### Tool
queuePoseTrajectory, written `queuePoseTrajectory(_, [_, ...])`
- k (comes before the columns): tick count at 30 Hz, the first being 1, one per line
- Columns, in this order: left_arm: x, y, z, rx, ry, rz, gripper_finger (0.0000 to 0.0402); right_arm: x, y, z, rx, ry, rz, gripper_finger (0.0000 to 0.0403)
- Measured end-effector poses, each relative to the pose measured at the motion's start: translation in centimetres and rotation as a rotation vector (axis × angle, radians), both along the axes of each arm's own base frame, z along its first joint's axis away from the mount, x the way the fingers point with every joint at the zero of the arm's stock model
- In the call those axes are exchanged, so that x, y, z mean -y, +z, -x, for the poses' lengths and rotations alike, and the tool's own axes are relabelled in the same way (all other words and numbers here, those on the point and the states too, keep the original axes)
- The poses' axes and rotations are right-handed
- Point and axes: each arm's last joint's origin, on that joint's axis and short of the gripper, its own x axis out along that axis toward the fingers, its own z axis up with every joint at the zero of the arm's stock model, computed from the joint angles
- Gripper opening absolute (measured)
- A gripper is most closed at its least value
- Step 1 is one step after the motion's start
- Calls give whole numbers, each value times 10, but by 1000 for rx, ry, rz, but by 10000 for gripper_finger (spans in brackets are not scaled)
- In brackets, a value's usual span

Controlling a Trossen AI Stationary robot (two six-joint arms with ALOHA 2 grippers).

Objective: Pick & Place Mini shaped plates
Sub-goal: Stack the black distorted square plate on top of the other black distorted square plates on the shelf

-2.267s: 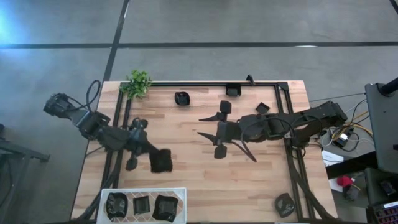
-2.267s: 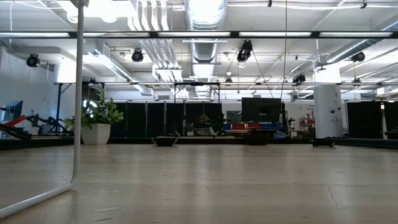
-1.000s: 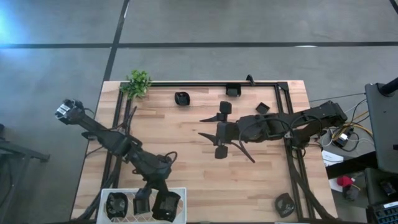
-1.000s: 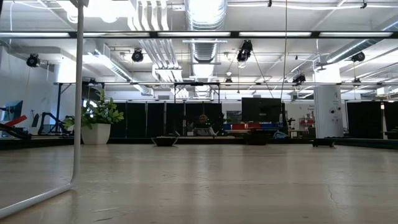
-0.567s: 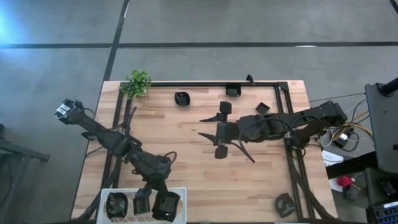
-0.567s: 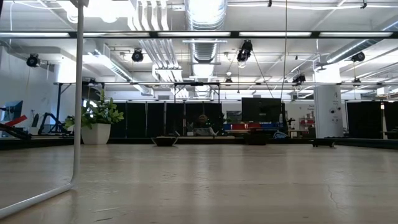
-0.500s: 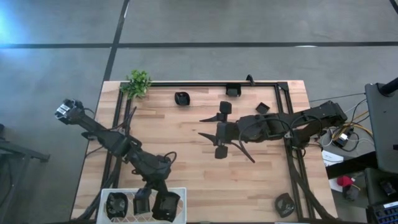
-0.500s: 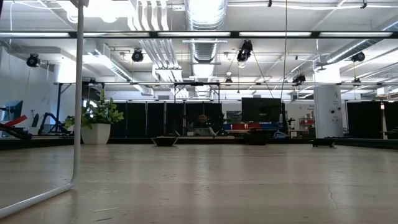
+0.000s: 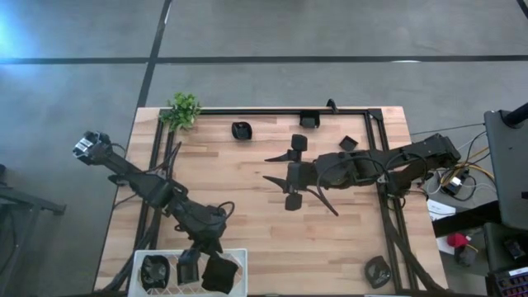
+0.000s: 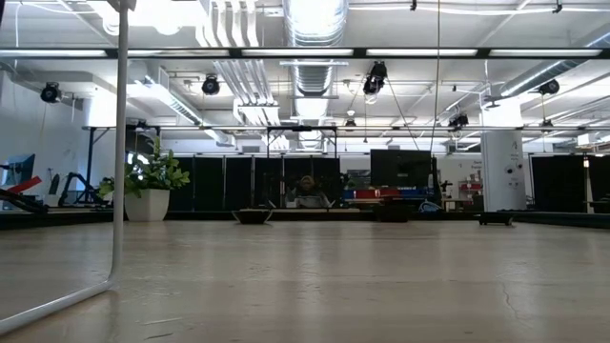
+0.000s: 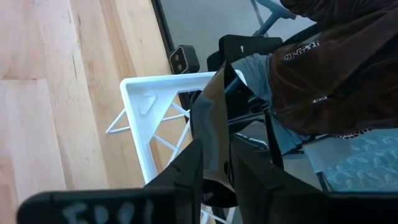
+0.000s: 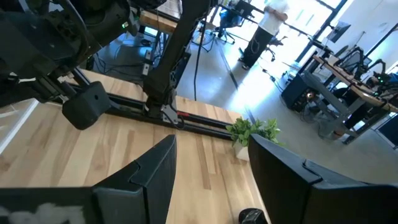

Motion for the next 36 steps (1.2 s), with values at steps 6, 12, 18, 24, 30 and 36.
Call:
queuePoseTrajectory(6, [0,2,1,-15,-25,20,73,0,0,0,1,-1,-2,196])
queuePoseTrajectory(12, [-2,10,4,33,-52,19,73,0,0,0,2,-1,-3,196])
queuePoseTrajectory(18, [-7,19,10,114,-73,-7,73,0,0,0,5,-6,-21,196])
queuePoseTrajectory(24, [-7,14,4,166,-25,-115,73,0,0,0,5,-6,-21,196])
queuePoseTrajectory(30, [-3,4,-3,145,-27,-149,73,0,0,0,4,-6,-20,196])
queuePoseTrajectory(36, [2,-5,-9,105,-40,-150,73,0,0,0,4,-5,-19,196])
